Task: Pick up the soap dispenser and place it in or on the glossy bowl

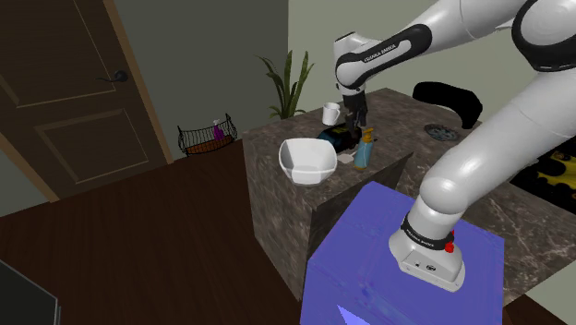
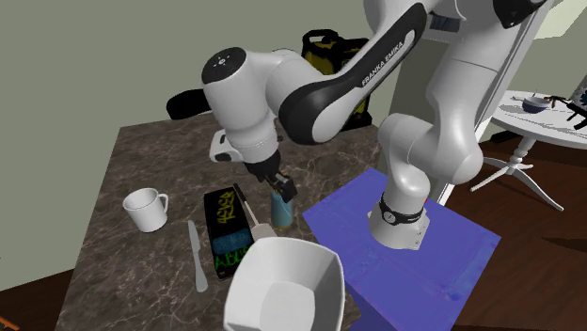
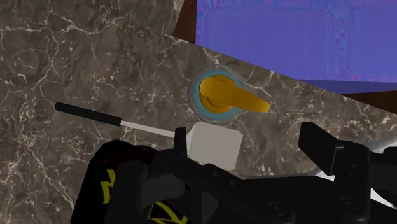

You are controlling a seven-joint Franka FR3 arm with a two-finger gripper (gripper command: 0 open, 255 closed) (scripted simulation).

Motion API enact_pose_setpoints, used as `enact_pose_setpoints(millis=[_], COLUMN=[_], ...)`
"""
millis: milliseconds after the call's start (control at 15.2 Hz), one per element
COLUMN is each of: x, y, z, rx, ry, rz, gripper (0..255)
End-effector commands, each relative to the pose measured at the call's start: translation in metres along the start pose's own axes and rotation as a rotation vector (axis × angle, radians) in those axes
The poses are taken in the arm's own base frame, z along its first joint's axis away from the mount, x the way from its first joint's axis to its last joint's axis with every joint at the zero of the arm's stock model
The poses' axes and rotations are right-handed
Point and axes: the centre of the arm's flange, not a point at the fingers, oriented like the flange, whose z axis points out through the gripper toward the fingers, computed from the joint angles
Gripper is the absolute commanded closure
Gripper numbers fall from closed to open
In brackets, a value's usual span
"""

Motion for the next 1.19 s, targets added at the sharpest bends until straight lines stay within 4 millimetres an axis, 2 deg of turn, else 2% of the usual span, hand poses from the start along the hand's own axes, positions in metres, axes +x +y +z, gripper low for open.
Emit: enact_pose_setpoints(millis=[0, 462, 990, 1056, 1122], x=[0.005, 0.004, 0.004, 0.004, 0.004], y=[0.009, 0.009, 0.009, 0.009, 0.009], z=[0.015, 0.055, 0.055, 0.055, 0.055], rx=[-0.005, -0.005, -0.005, -0.005, -0.005], ry=[-0.022, -0.022, -0.022, -0.022, -0.022], rz=[-0.006, -0.006, -0.006, -0.006, -0.006], gripper=[0, 0, 0, 255, 255])
